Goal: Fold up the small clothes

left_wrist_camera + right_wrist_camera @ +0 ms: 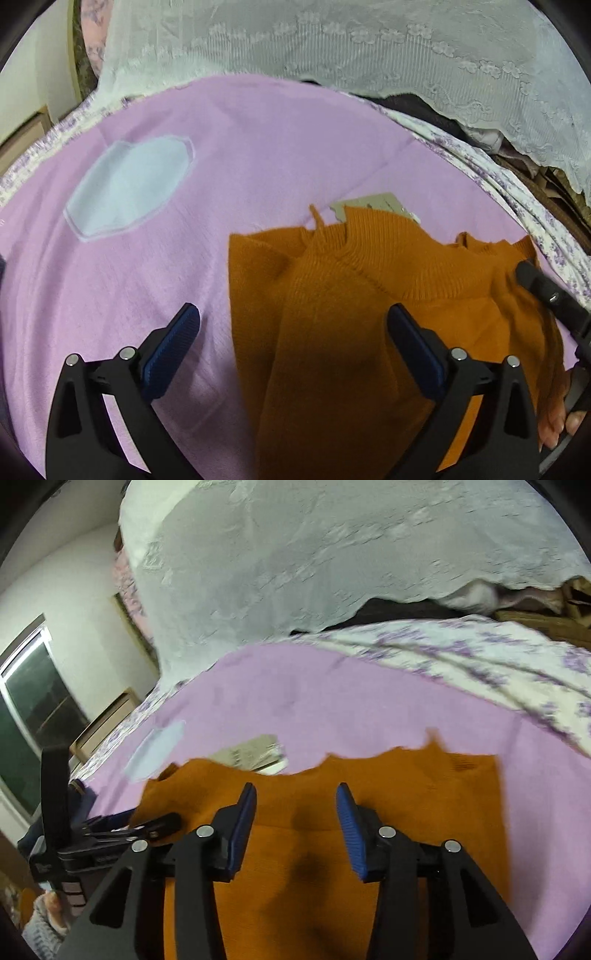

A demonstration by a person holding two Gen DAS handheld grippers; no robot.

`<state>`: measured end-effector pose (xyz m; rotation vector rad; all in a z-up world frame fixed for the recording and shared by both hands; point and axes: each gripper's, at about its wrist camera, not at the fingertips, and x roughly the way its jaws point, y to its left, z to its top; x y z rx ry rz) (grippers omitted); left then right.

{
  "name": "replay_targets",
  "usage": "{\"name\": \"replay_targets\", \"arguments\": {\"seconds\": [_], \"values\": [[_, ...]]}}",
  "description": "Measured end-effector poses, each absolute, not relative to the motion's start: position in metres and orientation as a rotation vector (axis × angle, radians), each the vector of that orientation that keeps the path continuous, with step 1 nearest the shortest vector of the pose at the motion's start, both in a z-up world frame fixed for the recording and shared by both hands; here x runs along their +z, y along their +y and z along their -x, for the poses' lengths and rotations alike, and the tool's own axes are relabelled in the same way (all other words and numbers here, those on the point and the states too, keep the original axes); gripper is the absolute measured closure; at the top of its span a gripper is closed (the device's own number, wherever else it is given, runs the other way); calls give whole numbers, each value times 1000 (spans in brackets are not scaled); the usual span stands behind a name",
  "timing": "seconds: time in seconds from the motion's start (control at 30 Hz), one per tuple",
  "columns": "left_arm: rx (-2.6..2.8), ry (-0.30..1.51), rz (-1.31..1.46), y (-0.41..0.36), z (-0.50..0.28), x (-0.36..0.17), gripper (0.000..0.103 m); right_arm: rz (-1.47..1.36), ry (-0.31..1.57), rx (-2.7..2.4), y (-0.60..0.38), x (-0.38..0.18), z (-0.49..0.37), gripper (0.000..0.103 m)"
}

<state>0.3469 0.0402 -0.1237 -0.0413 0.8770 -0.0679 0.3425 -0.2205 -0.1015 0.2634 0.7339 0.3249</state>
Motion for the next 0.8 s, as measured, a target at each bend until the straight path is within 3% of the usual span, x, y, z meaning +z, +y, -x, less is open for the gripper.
{"name": "replay_targets", "arguments": {"seconds": [0.17,0.37,0.6,0.8], "values": [[-36,940,27,37,-359,-137,4,-130,868,236,-195,-122,-364,49],[-35,881,35,41,-347,-128,4,-121,754,208,-194,-103,-337,49],[-3,885,-62,26,-350,-135,4,-42,820,205,-186,-119,-342,33],[-25,888,35,40,-350,-134,4,-220,605,188,-218,-98,-308,34]]}}
